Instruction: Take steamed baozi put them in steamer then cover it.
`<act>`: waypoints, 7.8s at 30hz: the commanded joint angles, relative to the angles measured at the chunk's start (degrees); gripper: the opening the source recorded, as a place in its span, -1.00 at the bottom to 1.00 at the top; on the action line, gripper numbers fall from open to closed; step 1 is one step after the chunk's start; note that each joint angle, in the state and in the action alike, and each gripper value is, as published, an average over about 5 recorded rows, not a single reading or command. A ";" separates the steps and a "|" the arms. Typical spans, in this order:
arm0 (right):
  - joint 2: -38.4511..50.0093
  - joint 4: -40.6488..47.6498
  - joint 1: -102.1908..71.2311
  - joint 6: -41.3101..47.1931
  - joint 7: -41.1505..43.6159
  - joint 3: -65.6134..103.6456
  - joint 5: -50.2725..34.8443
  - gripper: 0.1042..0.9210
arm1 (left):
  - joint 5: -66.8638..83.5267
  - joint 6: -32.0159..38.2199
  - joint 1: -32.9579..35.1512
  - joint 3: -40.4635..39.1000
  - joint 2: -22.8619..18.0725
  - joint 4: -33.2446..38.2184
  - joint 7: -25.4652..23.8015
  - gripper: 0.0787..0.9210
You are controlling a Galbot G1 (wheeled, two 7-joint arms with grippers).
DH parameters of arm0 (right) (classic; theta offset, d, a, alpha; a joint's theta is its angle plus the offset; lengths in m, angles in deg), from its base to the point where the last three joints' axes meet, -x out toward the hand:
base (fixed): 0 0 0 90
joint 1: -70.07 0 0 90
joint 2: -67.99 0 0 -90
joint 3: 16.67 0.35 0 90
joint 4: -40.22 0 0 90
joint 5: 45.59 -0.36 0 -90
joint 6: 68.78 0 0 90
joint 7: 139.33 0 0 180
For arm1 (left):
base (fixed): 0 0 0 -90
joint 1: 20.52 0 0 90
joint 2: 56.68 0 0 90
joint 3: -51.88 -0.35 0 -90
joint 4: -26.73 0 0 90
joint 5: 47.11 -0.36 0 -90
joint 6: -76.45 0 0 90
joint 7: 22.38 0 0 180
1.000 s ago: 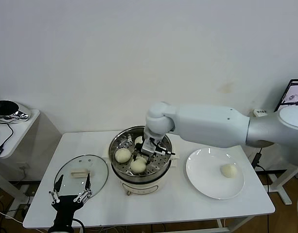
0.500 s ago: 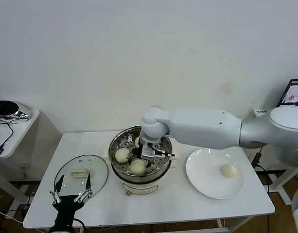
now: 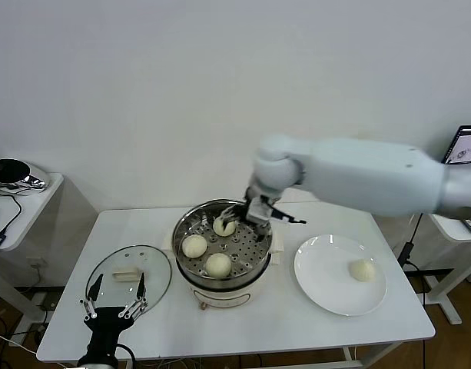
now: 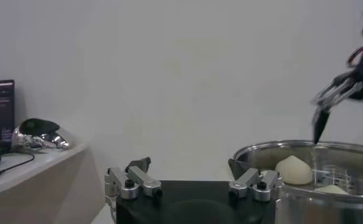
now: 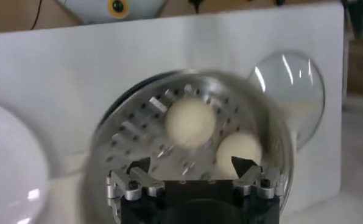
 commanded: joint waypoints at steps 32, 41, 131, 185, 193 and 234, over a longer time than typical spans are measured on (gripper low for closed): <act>24.06 20.21 -53.77 16.99 3.22 45.42 21.38 0.76 | -1.75 -0.25 1.86 -0.03 0.30 0.92 -0.07 0.77; 17.81 25.15 -55.09 16.94 0.14 46.16 22.68 0.76 | -2.02 -0.31 2.14 0.08 -0.04 1.04 -0.04 0.77; -7.66 10.13 -13.97 48.89 -15.31 1.10 -24.83 0.22 | -2.08 -0.03 -0.46 -0.61 -1.19 1.06 0.32 0.77; -10.02 -19.80 -124.87 -2.53 -49.43 122.51 -14.78 0.76 | -45.55 3.64 1.37 6.37 1.52 -11.84 3.51 0.77; -18.33 -22.54 -132.56 -1.26 -51.63 131.19 -12.96 0.76 | -71.39 5.73 3.07 14.21 6.02 -19.09 3.83 0.77; -22.58 -24.51 -136.15 0.31 -55.56 135.47 -11.41 0.76 | -83.45 6.69 -33.34 1.43 12.50 -50.85 -0.30 0.77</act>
